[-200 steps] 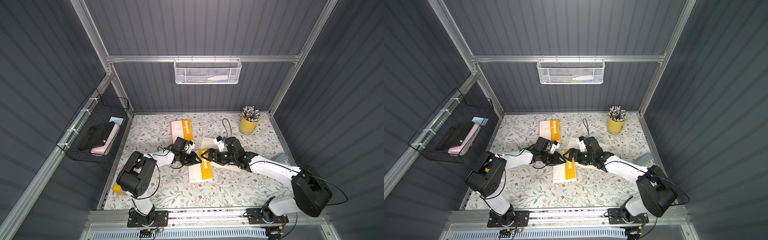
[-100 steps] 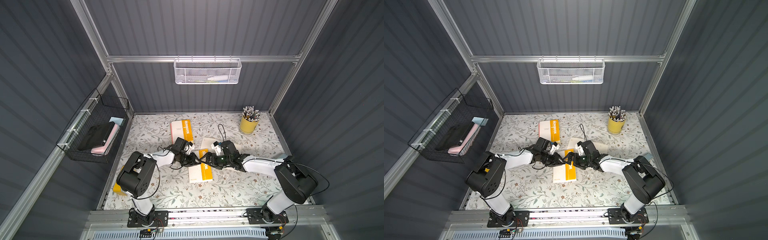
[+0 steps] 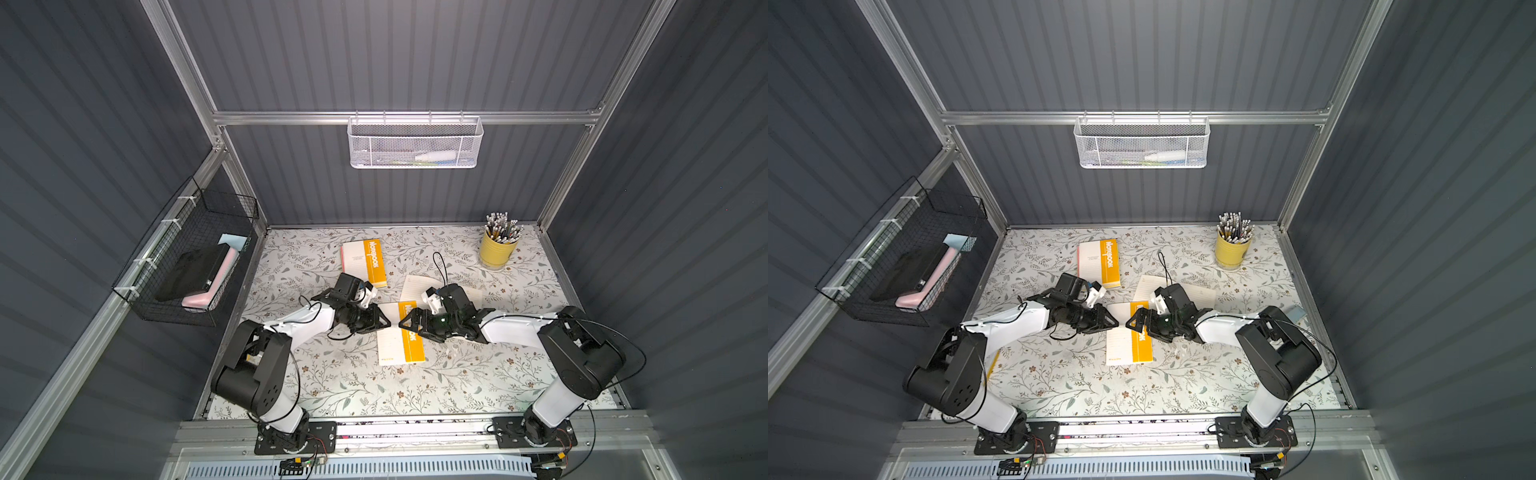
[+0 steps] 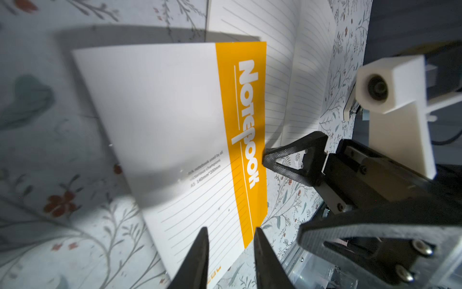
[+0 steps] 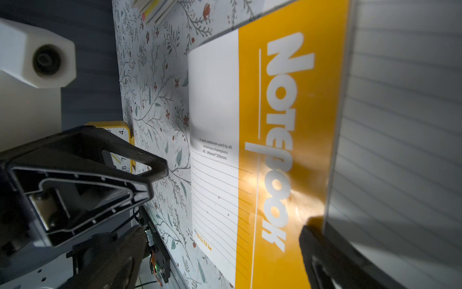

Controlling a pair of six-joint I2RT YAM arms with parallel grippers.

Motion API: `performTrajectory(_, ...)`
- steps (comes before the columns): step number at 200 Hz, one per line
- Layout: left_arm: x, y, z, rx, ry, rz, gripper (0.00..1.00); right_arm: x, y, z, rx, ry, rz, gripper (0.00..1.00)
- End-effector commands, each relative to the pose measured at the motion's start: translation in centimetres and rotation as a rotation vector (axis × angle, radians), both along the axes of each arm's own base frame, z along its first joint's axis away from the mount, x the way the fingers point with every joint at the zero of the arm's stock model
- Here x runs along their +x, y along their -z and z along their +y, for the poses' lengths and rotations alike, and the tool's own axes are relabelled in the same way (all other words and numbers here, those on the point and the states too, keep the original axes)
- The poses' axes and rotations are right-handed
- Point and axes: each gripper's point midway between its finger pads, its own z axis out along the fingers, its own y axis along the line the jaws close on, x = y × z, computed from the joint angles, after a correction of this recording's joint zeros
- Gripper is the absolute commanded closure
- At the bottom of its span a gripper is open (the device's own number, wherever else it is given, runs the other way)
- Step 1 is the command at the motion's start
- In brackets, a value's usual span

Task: Close the notebook
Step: Close the notebook at the center of the board, then pick up the notebook from the center of the board.

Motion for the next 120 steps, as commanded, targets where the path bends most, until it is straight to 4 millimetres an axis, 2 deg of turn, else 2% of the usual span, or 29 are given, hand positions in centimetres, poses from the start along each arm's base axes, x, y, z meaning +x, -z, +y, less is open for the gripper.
performTrajectory(1, -1.3, 1.0, 1.9, 0.05, -0.02, 0.029, 0.73, -0.3, 1.0, -0.5, -0.029, -0.001, 0.016, 0.01)
performTrajectory(35, -1.7, 2.3, 3.0, 0.042, -0.073, 0.052, 0.77, -0.4, 1.1, -0.7, -0.037, 0.003, 0.019, 0.01)
performTrajectory(120, -1.7, 3.6, 3.0, -0.031, -0.106, 0.04, 0.75, -0.5, 1.3, -0.8, -0.043, 0.003, 0.023, 0.01)
